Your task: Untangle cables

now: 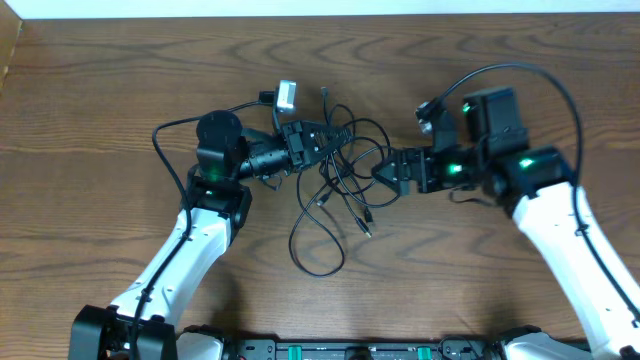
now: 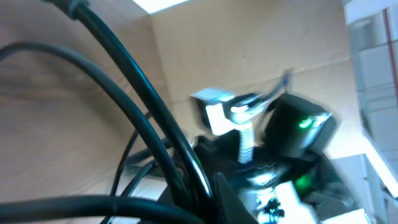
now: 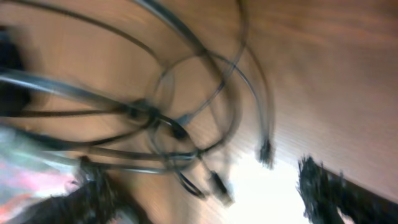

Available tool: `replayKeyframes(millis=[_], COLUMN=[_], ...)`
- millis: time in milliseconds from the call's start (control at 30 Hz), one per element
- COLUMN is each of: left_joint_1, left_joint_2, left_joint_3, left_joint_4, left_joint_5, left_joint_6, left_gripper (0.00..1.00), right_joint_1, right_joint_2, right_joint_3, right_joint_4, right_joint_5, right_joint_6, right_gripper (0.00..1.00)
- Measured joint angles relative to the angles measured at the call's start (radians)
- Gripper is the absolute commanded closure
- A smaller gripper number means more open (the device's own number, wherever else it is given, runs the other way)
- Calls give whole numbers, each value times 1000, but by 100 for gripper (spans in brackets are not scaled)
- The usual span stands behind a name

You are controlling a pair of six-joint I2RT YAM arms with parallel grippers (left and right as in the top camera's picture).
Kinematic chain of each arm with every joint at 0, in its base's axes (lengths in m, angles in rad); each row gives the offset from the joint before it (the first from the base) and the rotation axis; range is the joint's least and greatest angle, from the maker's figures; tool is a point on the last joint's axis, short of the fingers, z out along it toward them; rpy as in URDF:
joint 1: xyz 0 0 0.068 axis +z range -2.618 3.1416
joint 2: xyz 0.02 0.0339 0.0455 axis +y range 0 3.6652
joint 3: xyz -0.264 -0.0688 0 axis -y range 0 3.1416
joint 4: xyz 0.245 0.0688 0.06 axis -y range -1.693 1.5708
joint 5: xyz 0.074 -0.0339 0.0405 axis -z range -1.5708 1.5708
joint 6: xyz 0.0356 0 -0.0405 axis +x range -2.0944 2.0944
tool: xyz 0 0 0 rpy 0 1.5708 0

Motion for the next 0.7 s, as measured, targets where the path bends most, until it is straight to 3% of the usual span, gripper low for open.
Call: replayKeyframes(millis=[67,167,300,367,433,633,667,700], left_joint_1=[0,0,0,0,0,-2,-2,-2], left_joint_2=[0,0,0,0,0,0,0,0], left_joint_3=[0,0,0,0,0,0,0,0], left_joint_4=[42,87,97,97,97,96,96,95], left_joint_5=[0,0,26,54,86,151,155,162], left_joint_6=[-37,-90,-128,-139,-140,-79,-65,-41], left_gripper=[88,87,85,84,84,84,83,75], right_joint_1=[30,63,70,69,65,32,25,14], right_joint_2=[1,2,2,2,2,2,2,2], right_joint_3=[-55,-125,-164,-166,-166,-166,-167,-167], right_joint_4=[62,131,141,118,93,18,8,-3], right_joint_5=[70,166,305,387,468,650,670,692], right_joint_6=[51,117,176,194,204,222,224,225], right_gripper=[21,45,84,94,99,99,99,99])
